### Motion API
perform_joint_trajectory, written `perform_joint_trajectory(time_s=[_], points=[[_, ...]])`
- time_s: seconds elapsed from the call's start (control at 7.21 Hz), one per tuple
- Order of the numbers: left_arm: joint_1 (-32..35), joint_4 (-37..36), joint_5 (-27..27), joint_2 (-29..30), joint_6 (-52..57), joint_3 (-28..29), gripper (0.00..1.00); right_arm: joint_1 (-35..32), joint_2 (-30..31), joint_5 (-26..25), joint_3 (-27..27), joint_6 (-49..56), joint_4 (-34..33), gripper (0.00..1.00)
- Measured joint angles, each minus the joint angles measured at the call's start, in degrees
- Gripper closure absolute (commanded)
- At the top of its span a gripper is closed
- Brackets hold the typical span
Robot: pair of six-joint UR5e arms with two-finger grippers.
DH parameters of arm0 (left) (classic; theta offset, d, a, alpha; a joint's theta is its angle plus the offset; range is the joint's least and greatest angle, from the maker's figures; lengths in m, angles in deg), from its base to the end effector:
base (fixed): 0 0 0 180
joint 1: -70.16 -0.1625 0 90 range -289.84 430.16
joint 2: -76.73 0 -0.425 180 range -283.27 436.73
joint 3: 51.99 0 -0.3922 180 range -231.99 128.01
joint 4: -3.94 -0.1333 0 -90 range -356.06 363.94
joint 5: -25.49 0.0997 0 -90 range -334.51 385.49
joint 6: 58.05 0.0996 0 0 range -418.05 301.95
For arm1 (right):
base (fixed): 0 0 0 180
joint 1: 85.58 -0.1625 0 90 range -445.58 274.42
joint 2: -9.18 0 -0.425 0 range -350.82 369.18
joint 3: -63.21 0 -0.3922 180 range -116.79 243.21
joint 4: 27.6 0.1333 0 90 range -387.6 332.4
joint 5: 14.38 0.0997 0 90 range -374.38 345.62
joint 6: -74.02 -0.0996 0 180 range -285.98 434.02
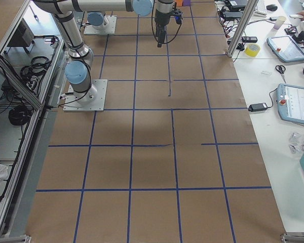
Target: Arrange blocks in a line
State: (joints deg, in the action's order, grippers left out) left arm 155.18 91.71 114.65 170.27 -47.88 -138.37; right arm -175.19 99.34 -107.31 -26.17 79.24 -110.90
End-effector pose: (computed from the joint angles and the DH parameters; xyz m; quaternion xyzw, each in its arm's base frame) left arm -0.0889 -0.5318 0.4917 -0.0454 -0.9987 0.0209 0.0046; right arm 0.1249 -0.4807 0.4836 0.0434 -0.9974 -0.0528 0.0230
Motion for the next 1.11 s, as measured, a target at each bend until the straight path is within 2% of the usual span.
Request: perform_joint_trajectory(time_s=[1.11], points=[[2.2,-1.4,0.7,0.0,-3.9,-0.4,0.00,0.0,-0.1,-0.1,0.0,0.1,-0.5,0.00]])
